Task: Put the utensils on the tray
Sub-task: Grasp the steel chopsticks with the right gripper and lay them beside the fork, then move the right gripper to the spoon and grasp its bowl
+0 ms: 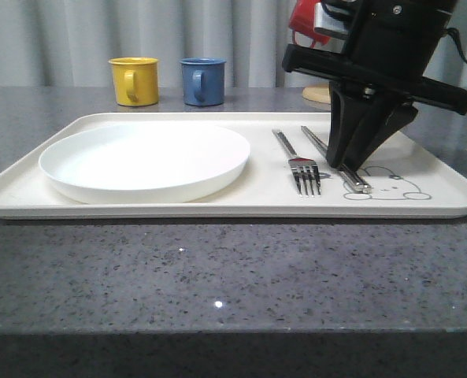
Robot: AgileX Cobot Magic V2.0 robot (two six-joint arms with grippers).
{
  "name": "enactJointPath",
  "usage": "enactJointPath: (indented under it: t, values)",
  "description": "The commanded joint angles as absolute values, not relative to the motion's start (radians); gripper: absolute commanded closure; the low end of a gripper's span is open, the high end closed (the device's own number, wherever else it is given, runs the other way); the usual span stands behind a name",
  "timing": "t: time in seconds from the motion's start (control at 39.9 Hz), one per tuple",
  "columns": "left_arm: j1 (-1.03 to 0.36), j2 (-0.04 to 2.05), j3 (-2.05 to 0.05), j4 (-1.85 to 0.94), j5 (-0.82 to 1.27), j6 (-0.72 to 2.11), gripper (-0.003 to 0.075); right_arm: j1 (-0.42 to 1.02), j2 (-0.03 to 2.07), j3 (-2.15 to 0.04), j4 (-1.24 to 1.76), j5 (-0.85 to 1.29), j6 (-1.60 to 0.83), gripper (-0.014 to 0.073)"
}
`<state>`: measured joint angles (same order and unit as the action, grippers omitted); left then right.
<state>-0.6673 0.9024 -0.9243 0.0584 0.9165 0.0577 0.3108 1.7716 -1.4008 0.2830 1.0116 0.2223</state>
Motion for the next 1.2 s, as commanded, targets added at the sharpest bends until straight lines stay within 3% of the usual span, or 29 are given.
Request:
enactJointPath:
  t: [0.0,0.28,0.43,0.75,1.18]
  values:
    - [-0.675,0.893,-0.95,0.061,0.856,0.048,0.0332,0.311,1.717,-1.423,0.28,0.996,0.215,0.0306]
    - [-0.675,0.893,-0.95,0.061,0.856,0.048,0.0332,0.303,1.552,-1.423,0.111,1.064,0.069,0.0297]
    - [-0.675,0.893,-0.95,0.061,0.856,0.048,0.0332,0.202,1.489,-1.423,0.0,1.148,0.049,0.0298]
    - [-0.675,0.893,-0.95,0.061,0.856,0.048,0.0332,-0.109,1.534,-1.423,-0.026,1.197,-0.005,0.0298]
    - [-0.675,0.893,-0.95,0.061,0.856,0.048,0.0332,-0.153,1.612,-1.423,-0.033,1.106,-0.057,0.0298]
